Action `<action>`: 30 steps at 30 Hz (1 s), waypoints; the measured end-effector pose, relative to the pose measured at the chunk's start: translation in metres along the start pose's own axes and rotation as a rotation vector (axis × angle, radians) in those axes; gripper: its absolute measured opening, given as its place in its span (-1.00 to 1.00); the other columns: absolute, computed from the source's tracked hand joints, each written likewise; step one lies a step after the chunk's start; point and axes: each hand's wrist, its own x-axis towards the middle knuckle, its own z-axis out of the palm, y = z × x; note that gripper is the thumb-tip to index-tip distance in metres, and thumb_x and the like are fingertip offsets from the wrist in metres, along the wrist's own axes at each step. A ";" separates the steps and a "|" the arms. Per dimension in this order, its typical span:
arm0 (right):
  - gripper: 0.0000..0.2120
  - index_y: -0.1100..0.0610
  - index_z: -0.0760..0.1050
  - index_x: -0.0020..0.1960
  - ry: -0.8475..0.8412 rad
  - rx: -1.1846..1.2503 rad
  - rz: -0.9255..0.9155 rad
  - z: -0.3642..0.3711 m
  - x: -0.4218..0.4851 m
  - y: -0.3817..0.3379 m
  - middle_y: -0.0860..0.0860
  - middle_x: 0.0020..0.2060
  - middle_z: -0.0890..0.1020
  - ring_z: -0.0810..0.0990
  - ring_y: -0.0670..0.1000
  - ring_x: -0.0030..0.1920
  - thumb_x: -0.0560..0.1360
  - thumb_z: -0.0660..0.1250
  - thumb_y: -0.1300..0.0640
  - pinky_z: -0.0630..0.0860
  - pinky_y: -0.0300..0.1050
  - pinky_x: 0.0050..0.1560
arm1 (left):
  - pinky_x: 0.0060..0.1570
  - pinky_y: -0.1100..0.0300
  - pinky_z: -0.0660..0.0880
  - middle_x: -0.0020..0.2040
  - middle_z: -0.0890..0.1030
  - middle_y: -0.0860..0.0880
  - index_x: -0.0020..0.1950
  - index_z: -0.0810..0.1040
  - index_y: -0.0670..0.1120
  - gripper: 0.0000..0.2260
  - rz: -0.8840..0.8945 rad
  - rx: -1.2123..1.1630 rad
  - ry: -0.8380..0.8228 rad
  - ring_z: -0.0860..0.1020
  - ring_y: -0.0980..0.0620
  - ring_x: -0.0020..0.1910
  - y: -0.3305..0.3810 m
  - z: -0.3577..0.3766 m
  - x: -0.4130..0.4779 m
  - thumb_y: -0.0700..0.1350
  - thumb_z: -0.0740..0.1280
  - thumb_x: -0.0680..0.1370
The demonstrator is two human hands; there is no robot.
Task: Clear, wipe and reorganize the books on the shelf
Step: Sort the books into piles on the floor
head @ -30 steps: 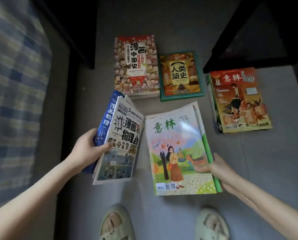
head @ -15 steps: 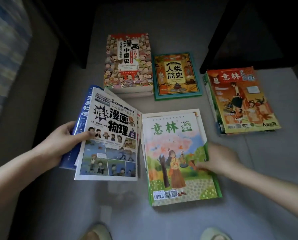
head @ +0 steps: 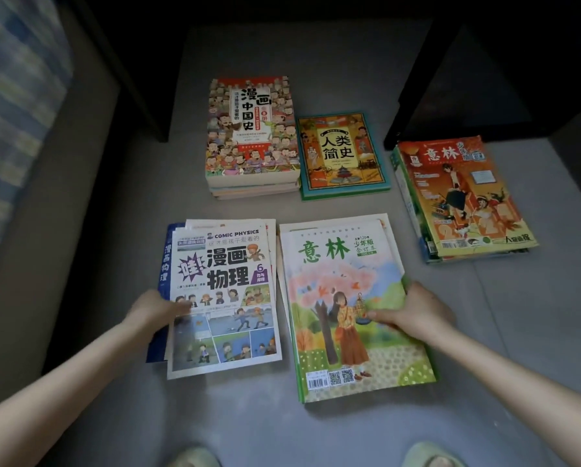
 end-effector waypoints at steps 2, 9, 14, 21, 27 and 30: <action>-0.26 0.01 0.49 0.04 0.002 0.010 -0.009 -0.002 0.001 0.001 -0.07 -0.06 0.66 0.62 0.00 -0.09 0.07 0.44 -0.47 0.58 -0.07 -0.05 | 0.03 0.00 0.49 0.09 0.55 -0.23 0.09 0.45 -0.13 -0.73 0.203 0.317 0.150 0.53 -0.20 0.03 0.011 0.006 -0.008 -0.13 0.44 0.46; -0.53 0.06 0.45 0.18 0.232 -0.004 -0.171 0.000 -0.017 0.003 0.00 0.10 0.58 0.57 0.07 0.06 0.39 0.46 -0.14 0.49 -0.11 -0.05 | -0.16 0.21 0.50 -0.05 0.61 -0.03 0.06 0.54 -0.11 -0.84 0.465 0.260 -0.178 0.57 0.05 -0.11 0.062 0.049 -0.059 -0.04 0.32 0.57; -0.65 0.11 0.46 0.16 0.320 0.010 -0.256 0.002 -0.023 0.009 0.01 0.05 0.55 0.56 0.08 0.00 0.48 0.38 -0.05 0.36 -0.13 -0.18 | -0.03 0.06 0.59 -0.15 0.66 -0.13 -0.08 0.60 -0.23 -0.75 0.451 0.248 -0.291 0.64 -0.11 -0.12 0.068 0.090 -0.070 -0.04 0.31 0.57; -0.84 0.07 0.47 -0.11 0.171 0.610 -0.062 0.003 -0.020 0.045 0.03 -0.22 0.66 0.62 0.08 -0.19 0.43 0.45 0.20 0.51 0.04 -0.09 | -0.04 0.26 0.41 0.08 0.63 -0.08 0.31 0.51 -0.13 -0.69 0.573 0.282 -0.191 0.57 -0.03 0.05 0.076 0.114 -0.086 -0.13 0.26 0.58; -0.92 0.38 0.53 -0.15 -0.008 0.845 0.103 0.007 -0.011 0.094 0.21 -0.27 0.67 0.61 0.13 -0.25 0.46 0.40 0.35 0.49 -0.06 -0.12 | -0.04 0.13 0.50 0.04 0.59 -0.10 0.27 0.47 -0.15 -0.71 0.448 0.210 -0.181 0.55 -0.08 0.00 0.081 0.113 -0.076 -0.20 0.26 0.54; -0.86 0.32 0.53 -0.04 -0.094 0.861 0.067 0.000 -0.013 0.096 0.14 -0.23 0.68 0.63 0.02 -0.25 0.44 0.43 0.30 0.49 -0.11 -0.16 | -0.08 0.09 0.48 0.07 0.57 -0.16 0.16 0.48 -0.17 -0.77 0.397 0.245 -0.139 0.55 -0.14 0.02 0.086 0.116 -0.073 -0.20 0.24 0.52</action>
